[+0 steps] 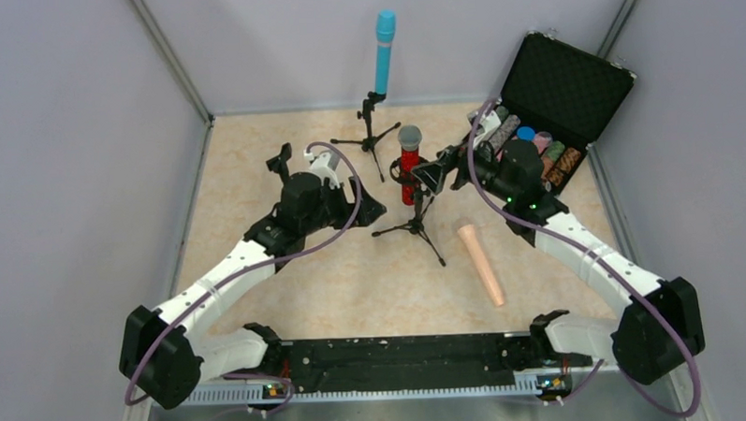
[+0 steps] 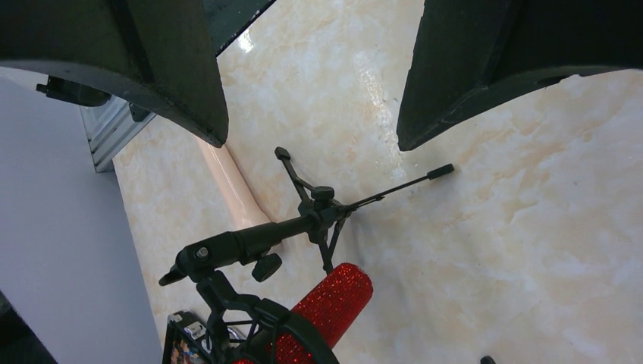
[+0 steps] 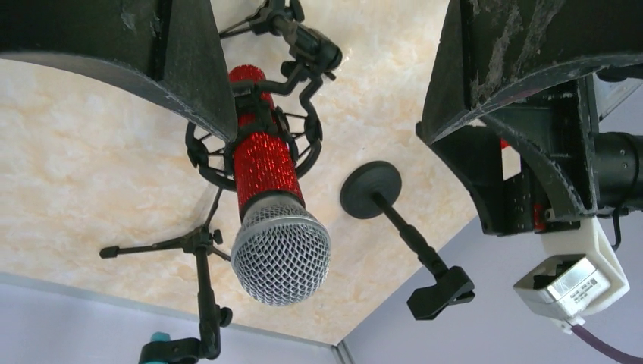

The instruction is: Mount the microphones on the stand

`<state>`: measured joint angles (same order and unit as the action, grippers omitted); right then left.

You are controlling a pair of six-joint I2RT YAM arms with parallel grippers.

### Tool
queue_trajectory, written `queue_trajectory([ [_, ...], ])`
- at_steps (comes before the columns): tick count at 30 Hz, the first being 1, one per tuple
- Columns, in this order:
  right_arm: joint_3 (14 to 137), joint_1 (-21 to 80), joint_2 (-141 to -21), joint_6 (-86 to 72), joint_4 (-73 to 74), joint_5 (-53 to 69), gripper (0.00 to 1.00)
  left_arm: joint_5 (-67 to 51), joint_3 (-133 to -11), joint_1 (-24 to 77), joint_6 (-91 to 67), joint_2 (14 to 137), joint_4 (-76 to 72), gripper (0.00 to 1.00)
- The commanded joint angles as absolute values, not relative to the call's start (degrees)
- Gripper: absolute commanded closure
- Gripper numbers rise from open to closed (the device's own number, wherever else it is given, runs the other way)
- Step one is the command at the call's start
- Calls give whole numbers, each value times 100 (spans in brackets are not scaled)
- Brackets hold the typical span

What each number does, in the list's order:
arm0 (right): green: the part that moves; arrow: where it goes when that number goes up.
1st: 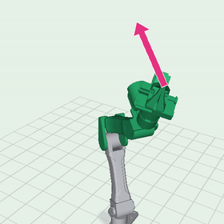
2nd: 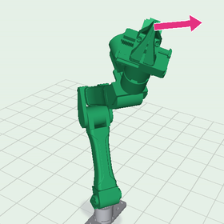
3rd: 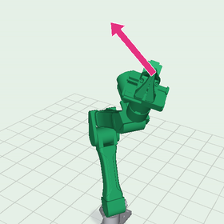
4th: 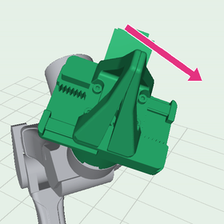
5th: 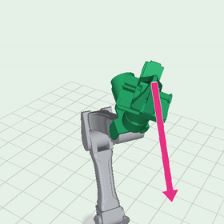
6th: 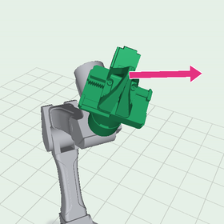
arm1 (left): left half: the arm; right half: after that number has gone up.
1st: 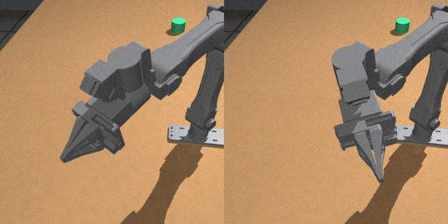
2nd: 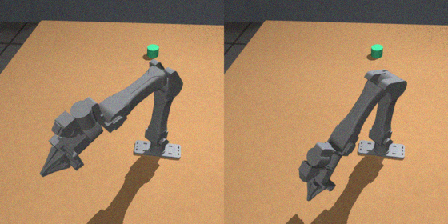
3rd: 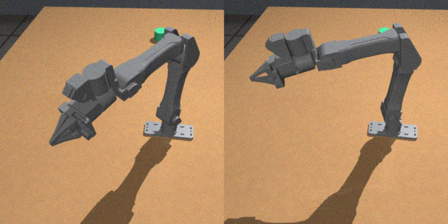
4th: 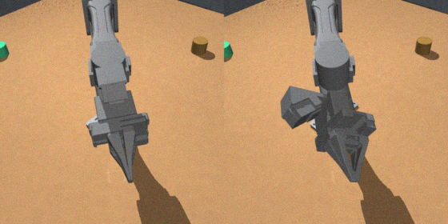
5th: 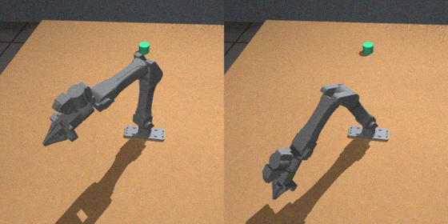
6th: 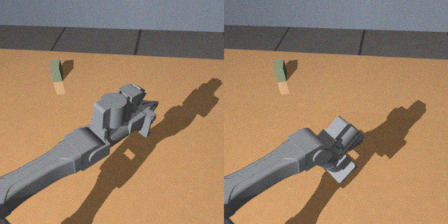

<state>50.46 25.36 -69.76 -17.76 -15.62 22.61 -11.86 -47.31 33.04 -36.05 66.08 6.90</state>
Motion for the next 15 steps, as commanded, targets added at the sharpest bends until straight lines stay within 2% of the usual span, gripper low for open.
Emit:
queue_trajectory([
  [1,4839,2366,-6454,-1984,-1306,2294,11,-856,-4697,3288,-3553,6412,139,14],
  [9,4729,2126,-6319,-2422,-644,2209,11,-718,-4768,3279,-3480,6298,-149,14],
  [15,4739,1948,-6348,-2546,-351,2074,11,-173,-4678,3283,-3305,5875,-326,13],
])
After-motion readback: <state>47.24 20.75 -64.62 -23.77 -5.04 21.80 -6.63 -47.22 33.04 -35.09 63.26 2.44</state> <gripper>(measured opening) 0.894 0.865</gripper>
